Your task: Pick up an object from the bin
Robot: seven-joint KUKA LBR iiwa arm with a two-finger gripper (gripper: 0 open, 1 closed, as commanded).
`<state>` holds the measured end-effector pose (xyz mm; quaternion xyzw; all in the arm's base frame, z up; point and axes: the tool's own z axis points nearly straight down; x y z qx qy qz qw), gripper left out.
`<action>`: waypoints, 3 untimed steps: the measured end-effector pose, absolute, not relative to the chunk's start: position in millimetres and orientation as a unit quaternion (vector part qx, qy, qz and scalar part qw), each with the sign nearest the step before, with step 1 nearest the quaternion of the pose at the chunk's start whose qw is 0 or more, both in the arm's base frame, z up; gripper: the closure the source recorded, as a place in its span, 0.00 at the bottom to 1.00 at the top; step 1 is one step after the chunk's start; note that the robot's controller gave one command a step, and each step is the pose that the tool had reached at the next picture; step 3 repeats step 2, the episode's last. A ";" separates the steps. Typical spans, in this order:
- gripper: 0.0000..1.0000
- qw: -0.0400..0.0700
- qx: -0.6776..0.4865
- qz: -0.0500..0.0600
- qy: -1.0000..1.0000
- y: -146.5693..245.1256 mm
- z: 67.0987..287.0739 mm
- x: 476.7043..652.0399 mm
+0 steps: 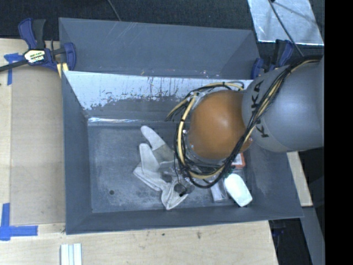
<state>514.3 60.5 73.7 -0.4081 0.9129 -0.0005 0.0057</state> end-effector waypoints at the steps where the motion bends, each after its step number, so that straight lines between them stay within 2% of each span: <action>1: 1.00 0.004 -0.408 0.000 0.913 60.4 77.9 513.5; 2: 1.00 0.001 -0.408 0.001 0.913 60.4 92.3 512.2; 3: 1.00 0.001 -0.408 0.001 0.913 60.4 92.3 512.2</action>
Offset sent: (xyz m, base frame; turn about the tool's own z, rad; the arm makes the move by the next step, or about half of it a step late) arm 0.0000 0.0001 0.0619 0.0000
